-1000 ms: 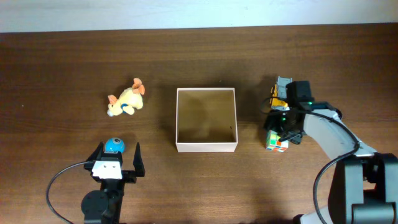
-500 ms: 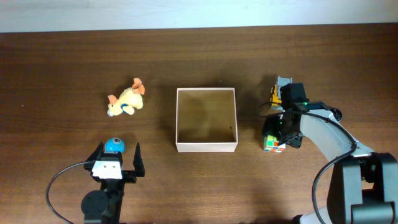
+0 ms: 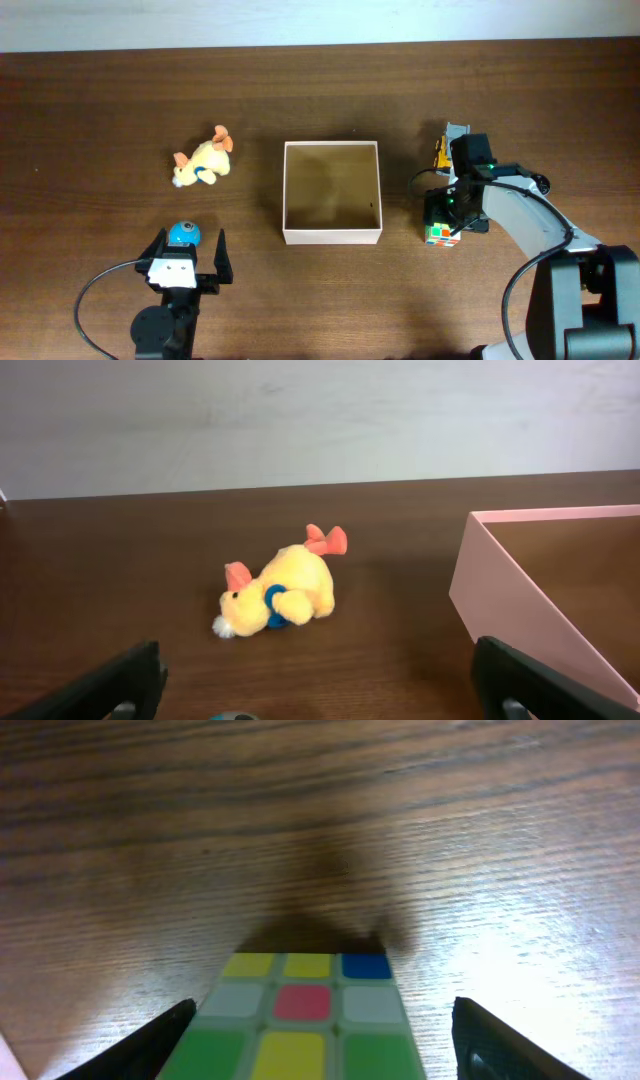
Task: Pack container
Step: 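Close the right gripper on the Rubik's cube, then lift the cube and carry it left over the box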
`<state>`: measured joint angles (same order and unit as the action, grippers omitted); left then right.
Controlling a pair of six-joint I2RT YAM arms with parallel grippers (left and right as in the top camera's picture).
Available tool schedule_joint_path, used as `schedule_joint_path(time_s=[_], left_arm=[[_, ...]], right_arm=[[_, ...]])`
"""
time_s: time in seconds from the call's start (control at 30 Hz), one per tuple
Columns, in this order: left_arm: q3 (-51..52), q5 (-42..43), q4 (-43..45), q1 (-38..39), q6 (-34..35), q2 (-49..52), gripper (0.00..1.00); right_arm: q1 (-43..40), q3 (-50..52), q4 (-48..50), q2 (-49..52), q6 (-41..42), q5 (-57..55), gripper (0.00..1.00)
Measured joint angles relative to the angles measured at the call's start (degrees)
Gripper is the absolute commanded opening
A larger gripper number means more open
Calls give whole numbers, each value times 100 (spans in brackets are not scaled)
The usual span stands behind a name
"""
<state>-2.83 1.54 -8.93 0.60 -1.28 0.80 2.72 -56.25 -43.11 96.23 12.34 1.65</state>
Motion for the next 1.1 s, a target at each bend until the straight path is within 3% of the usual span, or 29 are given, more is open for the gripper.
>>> schedule_joint_path(time_s=[0.2,0.67,0.9,1.1], left_arm=[[0,0,0,0,0,0,99],[0,0,0,0,0,0,99],[0,0,0,0,0,0,99],[0,0,0,0,0,0,99]], right_arm=[[83,0,-17,0,-302,205,76],[223,0,-273,0,-177,254,74],[223,0,-315,0,-177,249,64],[227,0,-293,0,-179,247,62]])
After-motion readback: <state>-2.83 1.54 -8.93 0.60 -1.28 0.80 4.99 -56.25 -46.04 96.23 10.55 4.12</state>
